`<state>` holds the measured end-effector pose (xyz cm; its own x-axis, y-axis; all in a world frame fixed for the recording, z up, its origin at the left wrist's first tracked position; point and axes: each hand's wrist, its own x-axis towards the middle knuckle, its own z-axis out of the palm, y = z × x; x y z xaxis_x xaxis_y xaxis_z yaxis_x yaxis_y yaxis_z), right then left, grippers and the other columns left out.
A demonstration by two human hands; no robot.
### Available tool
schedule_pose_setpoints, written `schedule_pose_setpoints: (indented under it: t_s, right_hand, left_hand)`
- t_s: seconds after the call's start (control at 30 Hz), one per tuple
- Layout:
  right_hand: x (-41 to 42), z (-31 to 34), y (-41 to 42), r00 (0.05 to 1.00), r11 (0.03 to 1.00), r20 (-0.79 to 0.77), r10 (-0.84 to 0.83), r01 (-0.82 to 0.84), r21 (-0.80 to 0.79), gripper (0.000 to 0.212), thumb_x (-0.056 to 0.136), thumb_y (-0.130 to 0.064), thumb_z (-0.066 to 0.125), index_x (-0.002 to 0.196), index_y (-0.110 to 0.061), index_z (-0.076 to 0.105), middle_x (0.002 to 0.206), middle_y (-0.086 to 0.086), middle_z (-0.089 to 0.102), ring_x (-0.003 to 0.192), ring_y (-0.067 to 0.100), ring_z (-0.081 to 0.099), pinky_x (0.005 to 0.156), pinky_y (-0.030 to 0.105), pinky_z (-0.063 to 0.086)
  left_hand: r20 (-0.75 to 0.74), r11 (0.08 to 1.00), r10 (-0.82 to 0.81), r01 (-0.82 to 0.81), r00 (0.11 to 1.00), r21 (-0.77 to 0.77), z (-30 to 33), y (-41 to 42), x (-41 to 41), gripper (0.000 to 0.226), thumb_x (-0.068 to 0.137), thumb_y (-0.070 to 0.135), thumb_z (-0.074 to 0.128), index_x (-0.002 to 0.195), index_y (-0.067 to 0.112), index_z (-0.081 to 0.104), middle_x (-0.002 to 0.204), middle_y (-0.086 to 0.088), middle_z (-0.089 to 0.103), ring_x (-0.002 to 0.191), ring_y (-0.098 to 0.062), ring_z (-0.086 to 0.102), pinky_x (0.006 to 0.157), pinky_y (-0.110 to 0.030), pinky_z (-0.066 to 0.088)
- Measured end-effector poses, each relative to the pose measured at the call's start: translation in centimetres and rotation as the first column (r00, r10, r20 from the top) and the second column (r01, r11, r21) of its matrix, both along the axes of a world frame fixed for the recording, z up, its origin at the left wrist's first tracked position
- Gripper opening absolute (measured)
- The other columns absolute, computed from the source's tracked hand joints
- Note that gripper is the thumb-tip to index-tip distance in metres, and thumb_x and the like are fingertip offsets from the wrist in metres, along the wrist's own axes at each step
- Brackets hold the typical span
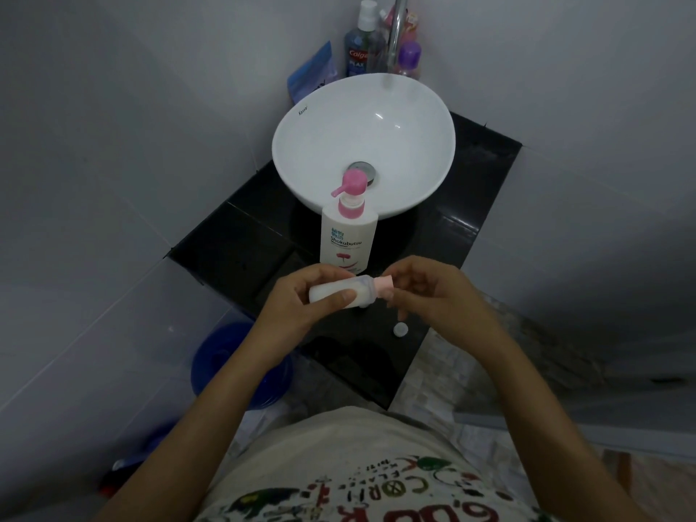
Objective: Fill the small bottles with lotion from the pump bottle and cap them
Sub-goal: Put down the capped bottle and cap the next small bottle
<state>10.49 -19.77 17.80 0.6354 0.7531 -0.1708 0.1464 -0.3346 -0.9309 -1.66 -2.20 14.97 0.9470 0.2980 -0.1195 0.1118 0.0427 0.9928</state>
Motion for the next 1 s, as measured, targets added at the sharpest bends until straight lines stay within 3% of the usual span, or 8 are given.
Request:
schedule_pose_setpoints:
  t_s: [0.13, 0.27, 0.4, 0.47, 0.53, 0.67, 0.8, 1.0]
  right_hand:
    - [-0.4, -0.4, 0.5, 0.993, 0.989, 0.042, -0.111, 0.114, -0.092, 0.036, 0.085, -0.048, 0.056, 0.074, -0.016, 0.067, 0.056, -0.002, 0.066, 0.044, 0.008, 0.057, 0.046, 0.011, 0.042]
    - [-0.7, -0.5, 0.6, 0.992, 0.988, 0.025, -0.126, 0.128, -0.090, 0.046, 0.078, -0.061, 0.049, 0.078, -0.019, 0.066, 0.063, -0.002, 0.067, 0.048, 0.009, 0.059, 0.049, 0.014, 0.045]
    - [-0.3, -0.4, -0.2, 1.000, 1.000, 0.004, 0.000, 0.000, 0.005, 0.019, 0.084, -0.030, 0.067, 0.102, -0.029, 0.062, 0.086, -0.002, 0.068, 0.069, 0.016, 0.067, 0.066, 0.024, 0.057]
    - [-0.3, -0.4, -0.4, 1.000, 1.000, 0.015, 0.017, -0.017, 0.002, 0.018, 0.084, -0.021, 0.068, 0.100, -0.027, 0.064, 0.086, -0.001, 0.070, 0.066, 0.013, 0.067, 0.061, 0.020, 0.055]
    - [-0.6, -0.4, -0.2, 1.000, 0.999, -0.005, -0.028, 0.028, -0.036, 0.007, 0.085, -0.027, 0.065, 0.092, -0.027, 0.066, 0.074, -0.004, 0.071, 0.056, 0.008, 0.064, 0.050, 0.013, 0.047]
    - [-0.8, -0.6, 0.0, 0.996, 0.992, -0.003, -0.088, 0.087, -0.086, 0.017, 0.088, -0.041, 0.057, 0.084, -0.026, 0.065, 0.066, -0.001, 0.069, 0.050, 0.009, 0.061, 0.046, 0.013, 0.043]
    - [-0.6, -0.4, -0.3, 1.000, 1.000, -0.020, -0.024, 0.024, -0.016, 0.015, 0.087, -0.025, 0.064, 0.101, -0.022, 0.065, 0.079, 0.000, 0.071, 0.058, 0.008, 0.064, 0.048, 0.010, 0.043]
    - [-1.2, -0.7, -0.1, 0.995, 0.996, -0.053, -0.082, 0.083, 0.013, 0.007, 0.089, -0.020, 0.062, 0.093, -0.022, 0.067, 0.064, 0.007, 0.066, 0.043, 0.006, 0.050, 0.039, 0.015, 0.038]
  left_hand:
    - [-0.004, 1.000, -0.014, 0.014, 1.000, 0.008, 0.1, -0.2, 0.1, 0.027, 0.071, 0.037, 0.068, 0.097, 0.030, 0.069, 0.098, 0.017, 0.070, 0.093, -0.001, 0.064, 0.073, -0.012, 0.050]
    - [-0.012, 1.000, -0.015, 0.016, 1.000, 0.021, 0.1, -0.2, 0.2, 0.025, 0.071, 0.035, 0.068, 0.096, 0.029, 0.068, 0.097, 0.014, 0.069, 0.091, 0.000, 0.064, 0.072, -0.012, 0.050]
    - [-0.006, 1.000, -0.007, 0.007, 1.000, -0.006, 0.1, -0.2, 0.1, 0.025, 0.072, 0.032, 0.069, 0.096, 0.026, 0.069, 0.095, 0.016, 0.071, 0.090, 0.000, 0.064, 0.071, -0.011, 0.050]
    - [-0.012, 1.000, -0.013, 0.013, 1.000, -0.004, 0.1, -0.3, 0.0, 0.026, 0.071, 0.034, 0.069, 0.097, 0.027, 0.069, 0.095, 0.017, 0.070, 0.090, 0.000, 0.064, 0.071, -0.011, 0.051]
    - [-0.023, 1.000, -0.018, 0.018, 1.000, 0.012, 0.0, -0.4, -0.1, 0.028, 0.072, 0.035, 0.069, 0.098, 0.026, 0.069, 0.097, 0.013, 0.070, 0.091, -0.001, 0.064, 0.070, -0.012, 0.050]
    - [-0.030, 1.000, -0.018, 0.018, 0.999, 0.013, 0.0, -0.6, -0.2, 0.027, 0.071, 0.039, 0.068, 0.096, 0.029, 0.069, 0.097, 0.013, 0.070, 0.092, -0.002, 0.064, 0.071, -0.013, 0.051]
    - [-0.037, 1.000, -0.010, 0.010, 0.999, 0.006, 0.0, -0.6, -0.2, 0.027, 0.071, 0.037, 0.068, 0.097, 0.028, 0.070, 0.097, 0.010, 0.070, 0.090, -0.003, 0.065, 0.071, -0.014, 0.052]
    - [-0.034, 1.000, 0.002, -0.001, 0.999, 0.021, -0.1, -0.6, -0.1, 0.029, 0.069, 0.033, 0.072, 0.096, 0.022, 0.070, 0.100, -0.001, 0.071, 0.091, -0.013, 0.067, 0.074, -0.021, 0.056]
